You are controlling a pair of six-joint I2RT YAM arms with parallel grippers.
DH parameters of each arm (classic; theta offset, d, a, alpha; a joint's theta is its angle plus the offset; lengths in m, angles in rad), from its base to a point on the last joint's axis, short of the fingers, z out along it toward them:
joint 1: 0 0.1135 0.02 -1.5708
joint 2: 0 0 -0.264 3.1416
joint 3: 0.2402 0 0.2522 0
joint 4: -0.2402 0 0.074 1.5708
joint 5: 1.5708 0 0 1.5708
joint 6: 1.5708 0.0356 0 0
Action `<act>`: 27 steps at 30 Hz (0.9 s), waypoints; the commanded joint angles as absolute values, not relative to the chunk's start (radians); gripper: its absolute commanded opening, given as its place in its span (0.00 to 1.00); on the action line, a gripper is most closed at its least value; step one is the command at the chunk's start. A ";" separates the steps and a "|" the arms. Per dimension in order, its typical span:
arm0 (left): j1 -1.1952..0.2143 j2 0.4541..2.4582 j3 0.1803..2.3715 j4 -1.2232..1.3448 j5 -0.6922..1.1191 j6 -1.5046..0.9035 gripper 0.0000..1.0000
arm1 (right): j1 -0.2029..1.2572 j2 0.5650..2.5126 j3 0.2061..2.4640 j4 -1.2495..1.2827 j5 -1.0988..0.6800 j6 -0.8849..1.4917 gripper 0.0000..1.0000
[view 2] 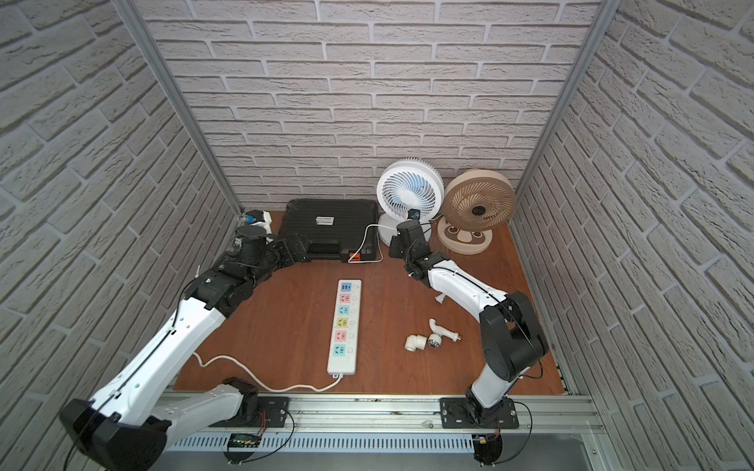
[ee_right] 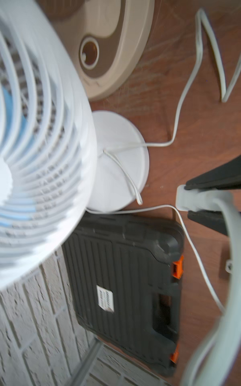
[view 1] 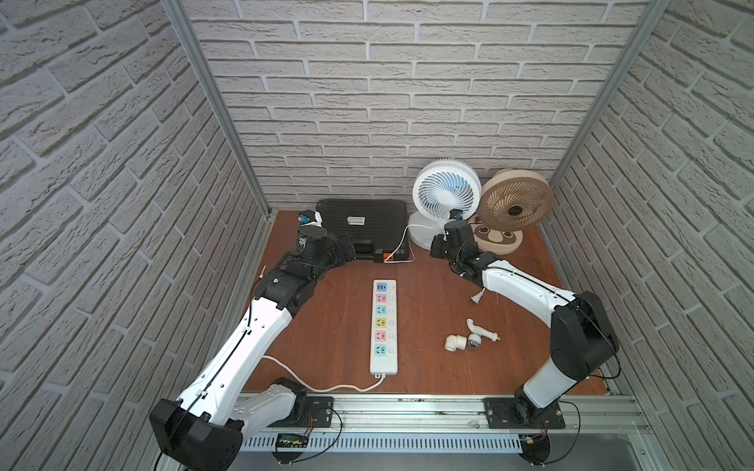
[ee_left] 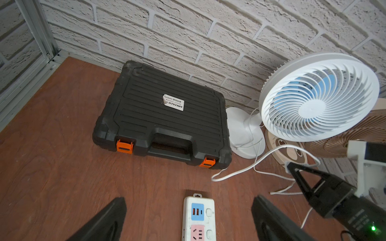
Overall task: Unplug the desk fan from the power strip
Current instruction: Place the plug at the center of the board.
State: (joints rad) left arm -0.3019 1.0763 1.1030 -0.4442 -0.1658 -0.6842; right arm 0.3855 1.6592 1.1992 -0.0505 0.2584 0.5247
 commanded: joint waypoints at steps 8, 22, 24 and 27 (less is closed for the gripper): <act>-0.284 1.029 1.041 -0.421 -0.215 -0.689 0.98 | 0.341 1.769 1.287 0.018 0.163 0.586 0.03; -0.231 1.062 0.987 -0.419 -0.170 -0.690 0.98 | 0.404 2.090 1.452 -0.002 0.145 0.634 0.03; -0.227 1.067 0.984 -0.415 -0.163 -0.688 0.98 | 0.407 2.129 1.478 -0.022 0.151 0.640 0.06; -0.225 1.075 0.983 -0.410 -0.153 -0.685 0.98 | 0.407 2.178 1.522 -0.073 0.157 0.634 0.13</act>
